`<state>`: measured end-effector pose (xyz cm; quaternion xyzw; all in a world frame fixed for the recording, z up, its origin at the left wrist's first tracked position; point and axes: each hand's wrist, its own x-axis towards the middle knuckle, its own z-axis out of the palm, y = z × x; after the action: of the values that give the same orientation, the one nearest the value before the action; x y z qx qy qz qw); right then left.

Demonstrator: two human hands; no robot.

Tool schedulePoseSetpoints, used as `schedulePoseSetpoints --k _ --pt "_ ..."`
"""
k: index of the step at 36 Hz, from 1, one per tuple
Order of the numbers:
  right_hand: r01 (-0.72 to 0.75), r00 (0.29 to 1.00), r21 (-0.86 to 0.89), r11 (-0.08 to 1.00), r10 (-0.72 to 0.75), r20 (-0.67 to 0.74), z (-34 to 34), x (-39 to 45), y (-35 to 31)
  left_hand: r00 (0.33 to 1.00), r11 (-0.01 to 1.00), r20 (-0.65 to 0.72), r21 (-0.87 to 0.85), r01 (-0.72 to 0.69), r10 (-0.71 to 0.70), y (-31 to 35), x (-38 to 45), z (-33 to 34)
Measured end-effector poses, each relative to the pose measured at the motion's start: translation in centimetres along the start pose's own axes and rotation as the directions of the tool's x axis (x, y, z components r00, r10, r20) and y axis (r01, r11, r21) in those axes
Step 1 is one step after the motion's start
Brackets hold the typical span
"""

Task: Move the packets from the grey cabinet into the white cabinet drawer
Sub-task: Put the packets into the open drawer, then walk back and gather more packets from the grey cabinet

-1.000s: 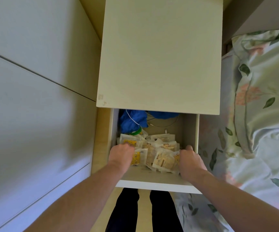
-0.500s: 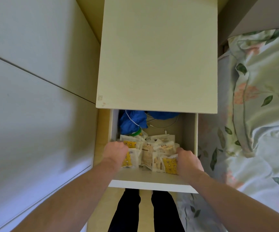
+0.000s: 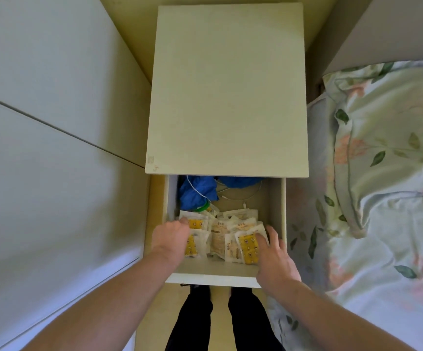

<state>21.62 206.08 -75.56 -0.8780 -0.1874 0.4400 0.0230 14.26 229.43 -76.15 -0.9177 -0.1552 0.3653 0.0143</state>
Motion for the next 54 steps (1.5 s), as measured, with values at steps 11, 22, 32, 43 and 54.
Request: schedulePoseSetpoints --k 11,22,32,43,54 --pt "-0.007 0.999 0.305 0.952 0.020 -0.040 -8.0 -15.8 -0.3 0.993 0.932 -0.069 -0.343 -0.116 0.098 1.3 -15.3 -11.0" --pt "-0.021 0.909 0.551 0.834 0.245 -0.336 -9.9 -33.2 -2.7 0.879 0.818 -0.182 -0.321 -0.477 0.441 3.6 -27.6 -20.3" --pt "-0.060 0.730 0.798 0.599 0.571 -0.374 -4.4 -47.2 -4.5 0.631 0.637 -0.182 -0.032 -0.771 0.754 7.2 -35.7 -25.6" --pt "0.022 0.412 0.944 0.329 0.857 -0.308 5.7 -65.7 -1.6 0.223 0.237 -0.101 0.167 -0.957 0.970 19.0 -52.2 -23.7" --pt "0.006 0.156 0.990 0.140 0.978 -0.139 26.1 -87.9 0.5 -0.141 -0.147 0.042 0.219 -0.965 0.989 30.9 -76.6 -9.7"
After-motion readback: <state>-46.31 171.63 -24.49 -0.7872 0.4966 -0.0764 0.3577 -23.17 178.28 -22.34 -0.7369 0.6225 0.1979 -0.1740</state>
